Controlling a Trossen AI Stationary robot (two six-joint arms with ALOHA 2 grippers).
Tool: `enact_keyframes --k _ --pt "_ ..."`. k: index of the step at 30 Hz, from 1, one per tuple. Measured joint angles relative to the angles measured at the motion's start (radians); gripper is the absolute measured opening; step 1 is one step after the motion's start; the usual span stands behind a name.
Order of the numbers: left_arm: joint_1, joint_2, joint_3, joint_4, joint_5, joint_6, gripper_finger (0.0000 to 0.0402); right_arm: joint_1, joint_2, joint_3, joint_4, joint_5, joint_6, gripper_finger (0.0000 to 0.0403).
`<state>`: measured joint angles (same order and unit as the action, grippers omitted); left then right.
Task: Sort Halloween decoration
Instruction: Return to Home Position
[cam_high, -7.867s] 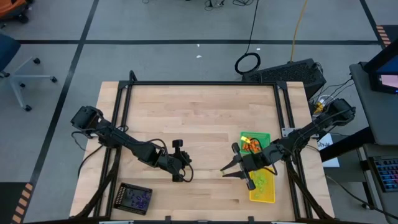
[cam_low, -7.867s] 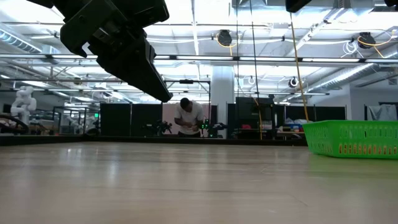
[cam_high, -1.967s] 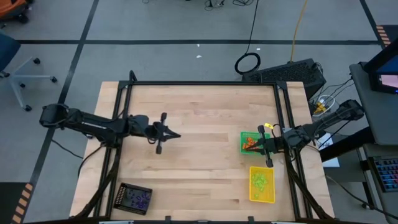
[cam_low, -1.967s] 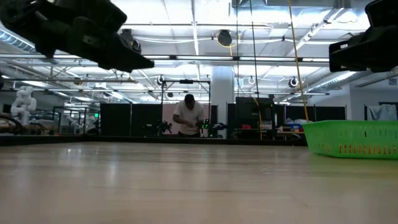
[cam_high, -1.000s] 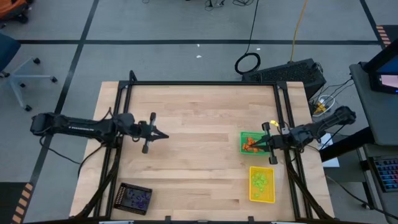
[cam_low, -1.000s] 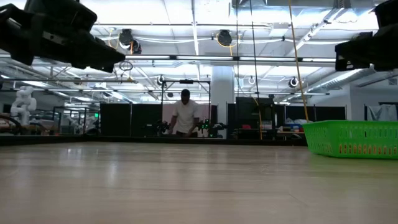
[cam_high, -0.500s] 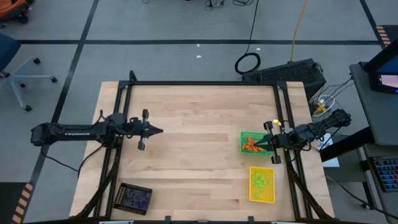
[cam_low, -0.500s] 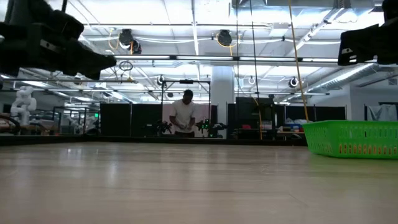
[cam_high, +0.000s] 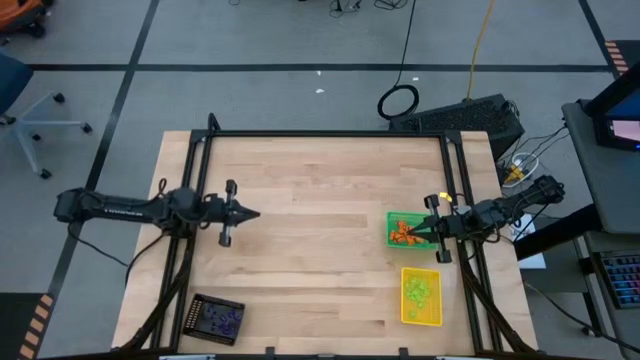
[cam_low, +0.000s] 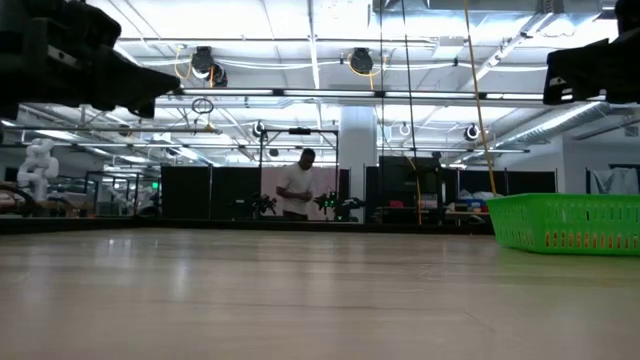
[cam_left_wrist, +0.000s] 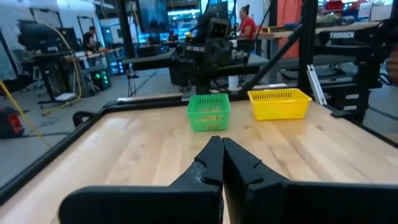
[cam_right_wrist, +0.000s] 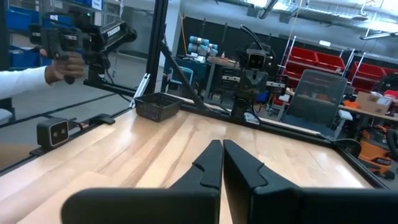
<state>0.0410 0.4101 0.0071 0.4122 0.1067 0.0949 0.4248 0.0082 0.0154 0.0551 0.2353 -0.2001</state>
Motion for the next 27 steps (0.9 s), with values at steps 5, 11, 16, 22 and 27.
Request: enact_keyframes --k 5,11,16,22,27 --pt "-0.109 -0.001 0.0 -0.013 -0.085 0.054 0.0 0.0 0.0 0.0 0.0 0.002 -0.029 0.0" --pt "-0.118 -0.018 -0.001 -0.01 -0.086 0.077 0.0 0.0 -0.001 0.001 -0.004 0.0 -0.027 0.0" --pt "-0.089 -0.04 -0.001 -0.013 -0.038 0.091 0.0 0.0 -0.007 0.027 -0.037 -0.027 -0.047 0.0" --pt "-0.065 -0.076 -0.001 -0.034 -0.024 0.095 0.0 0.0 -0.007 0.04 -0.027 -0.031 -0.025 0.0" --pt "-0.045 -0.104 -0.001 -0.08 -0.023 0.092 0.0 -0.001 -0.007 0.041 -0.024 -0.06 -0.073 0.0"
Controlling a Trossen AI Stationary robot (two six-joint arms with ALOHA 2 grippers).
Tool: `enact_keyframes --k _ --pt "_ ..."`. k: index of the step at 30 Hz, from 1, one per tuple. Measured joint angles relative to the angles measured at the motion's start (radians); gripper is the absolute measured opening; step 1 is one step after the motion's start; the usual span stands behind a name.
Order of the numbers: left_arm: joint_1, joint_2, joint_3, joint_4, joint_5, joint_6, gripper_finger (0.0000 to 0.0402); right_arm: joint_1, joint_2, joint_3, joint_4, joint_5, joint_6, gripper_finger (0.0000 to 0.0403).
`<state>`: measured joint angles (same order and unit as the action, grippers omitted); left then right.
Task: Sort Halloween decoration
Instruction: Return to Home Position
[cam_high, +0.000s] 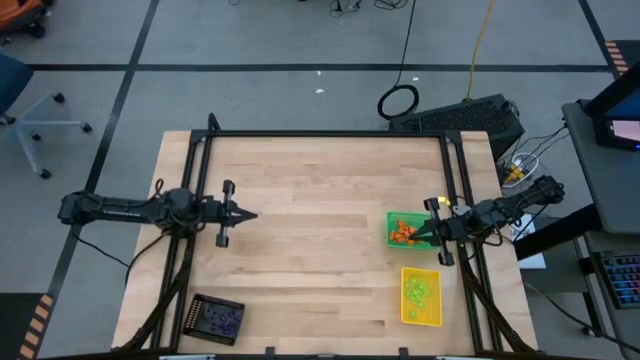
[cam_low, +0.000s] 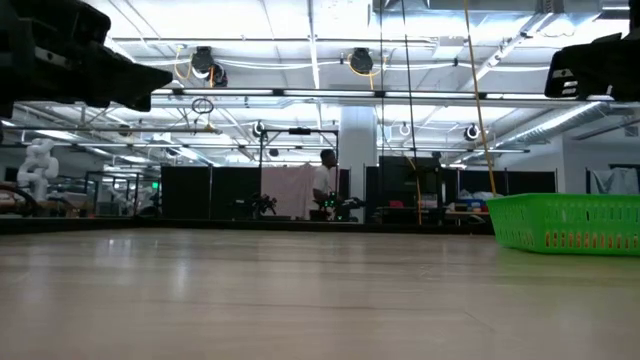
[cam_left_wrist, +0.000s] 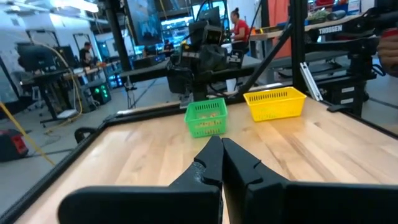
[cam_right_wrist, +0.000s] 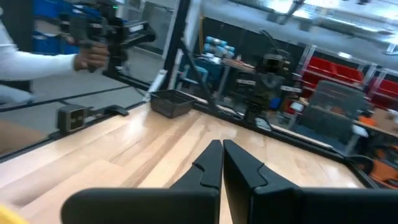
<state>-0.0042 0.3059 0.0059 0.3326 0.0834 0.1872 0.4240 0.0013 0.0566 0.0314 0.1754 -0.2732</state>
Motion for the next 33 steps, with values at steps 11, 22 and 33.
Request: enact_keyframes --k 11,22,33 --pt "0.011 -0.008 0.0 -0.029 0.038 -0.049 0.0 -0.122 0.0 -0.039 0.085 -0.197 -0.022 0.0" --pt "0.011 -0.008 0.0 -0.028 0.055 -0.049 0.0 -0.257 0.002 -0.04 0.016 -0.229 0.056 0.0" --pt "0.011 -0.008 -0.001 -0.025 0.141 -0.052 0.0 -0.267 0.002 -0.041 0.006 -0.106 0.097 0.0"
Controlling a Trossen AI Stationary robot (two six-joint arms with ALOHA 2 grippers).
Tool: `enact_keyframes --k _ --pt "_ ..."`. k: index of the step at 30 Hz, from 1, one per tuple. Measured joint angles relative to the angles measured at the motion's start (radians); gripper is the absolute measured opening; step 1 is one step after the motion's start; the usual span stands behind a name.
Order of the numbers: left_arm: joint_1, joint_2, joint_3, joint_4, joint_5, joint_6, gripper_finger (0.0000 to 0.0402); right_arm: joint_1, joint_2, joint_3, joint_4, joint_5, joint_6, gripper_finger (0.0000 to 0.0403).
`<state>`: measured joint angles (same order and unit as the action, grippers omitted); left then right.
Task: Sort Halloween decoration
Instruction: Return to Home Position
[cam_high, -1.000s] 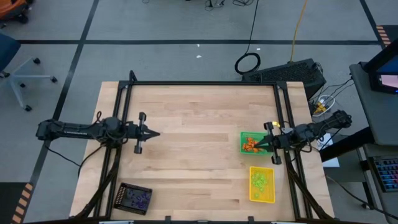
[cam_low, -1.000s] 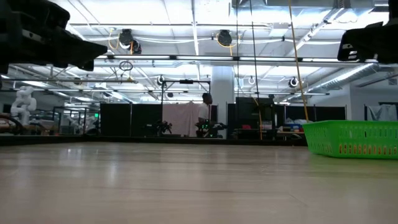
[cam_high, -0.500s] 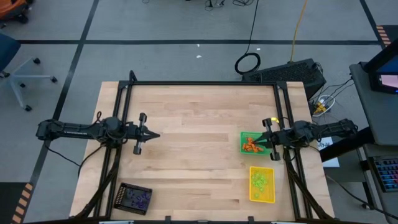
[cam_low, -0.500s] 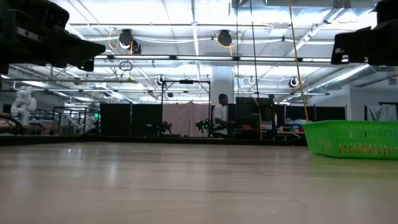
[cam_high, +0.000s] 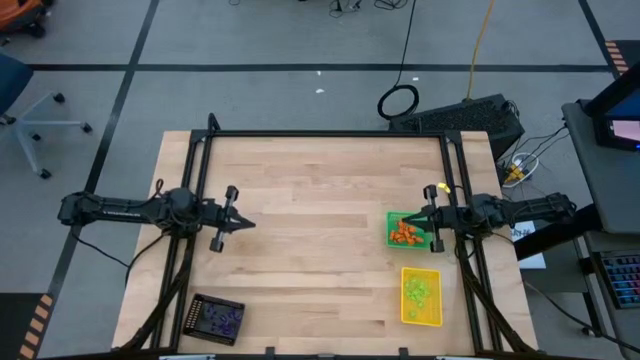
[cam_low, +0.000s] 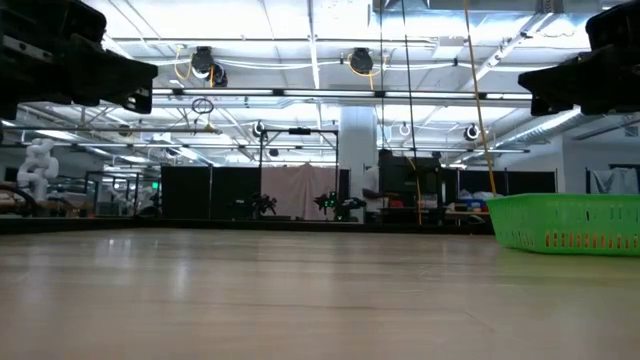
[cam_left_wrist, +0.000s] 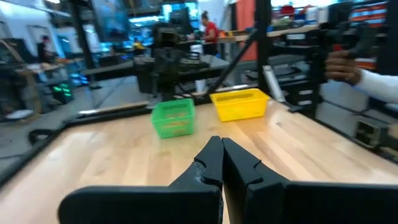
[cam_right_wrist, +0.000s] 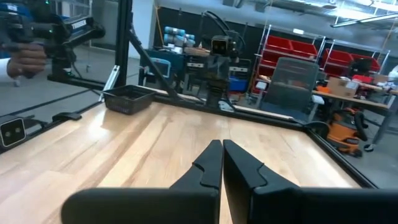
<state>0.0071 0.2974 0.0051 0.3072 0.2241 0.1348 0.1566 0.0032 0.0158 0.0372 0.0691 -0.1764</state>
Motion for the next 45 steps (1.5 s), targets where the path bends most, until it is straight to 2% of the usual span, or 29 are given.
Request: enact_keyframes --k 7,20,25,45 --pt "-0.001 -0.025 0.0 -0.036 0.014 -0.058 0.0 0.0 0.0 0.0 -0.001 0.005 0.0 0.0" --pt "-0.039 -0.23 -0.001 -0.28 -0.121 -0.077 0.0 0.0 0.0 0.0 -0.003 0.008 0.0 0.0" --pt "-0.071 -0.293 -0.001 -0.281 -0.146 -0.041 0.0 0.0 0.0 0.0 -0.004 0.008 0.0 0.0" --pt "-0.079 -0.297 0.0 -0.285 -0.214 0.004 0.0 0.0 0.0 -0.001 -0.004 0.008 0.0 0.0"
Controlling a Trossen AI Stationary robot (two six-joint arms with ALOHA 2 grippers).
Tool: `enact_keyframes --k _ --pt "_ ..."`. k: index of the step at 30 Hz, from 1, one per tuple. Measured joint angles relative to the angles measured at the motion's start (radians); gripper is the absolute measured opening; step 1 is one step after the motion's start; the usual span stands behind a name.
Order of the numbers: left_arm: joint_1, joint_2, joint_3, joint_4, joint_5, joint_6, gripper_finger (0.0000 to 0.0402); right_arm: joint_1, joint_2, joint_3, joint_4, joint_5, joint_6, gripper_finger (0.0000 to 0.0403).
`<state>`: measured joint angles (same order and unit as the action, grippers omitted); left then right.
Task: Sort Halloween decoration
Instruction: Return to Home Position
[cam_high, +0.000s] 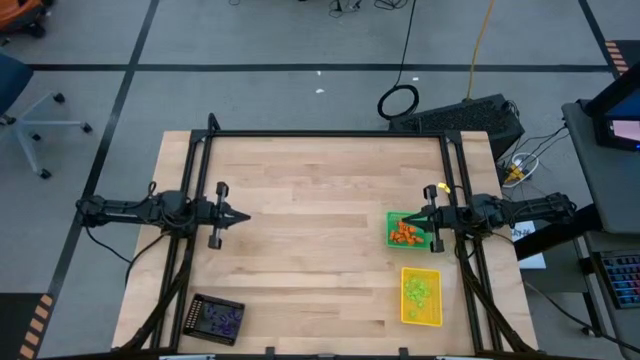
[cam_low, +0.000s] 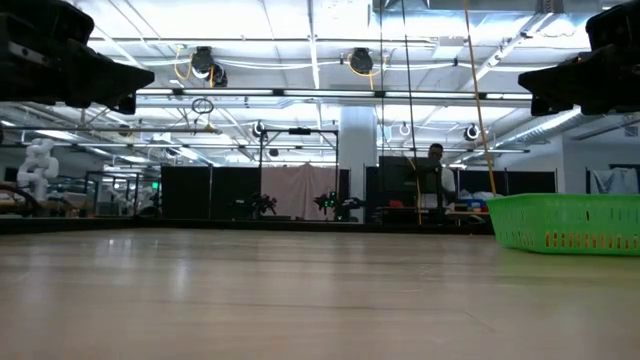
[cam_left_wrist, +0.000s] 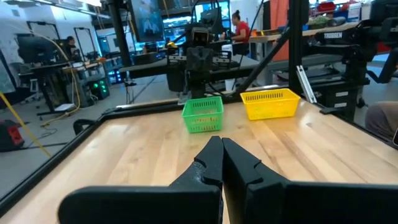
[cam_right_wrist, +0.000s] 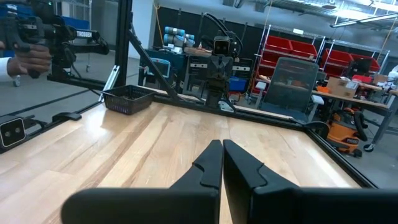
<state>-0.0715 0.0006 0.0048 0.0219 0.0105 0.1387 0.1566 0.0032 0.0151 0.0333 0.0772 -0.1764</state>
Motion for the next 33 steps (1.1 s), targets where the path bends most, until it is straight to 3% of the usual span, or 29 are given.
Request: enact_keyframes --k 33 --pt "-0.001 0.042 0.0 -0.007 0.007 -0.001 0.0 0.0 0.0 0.0 0.0 0.0 0.0 0.0"
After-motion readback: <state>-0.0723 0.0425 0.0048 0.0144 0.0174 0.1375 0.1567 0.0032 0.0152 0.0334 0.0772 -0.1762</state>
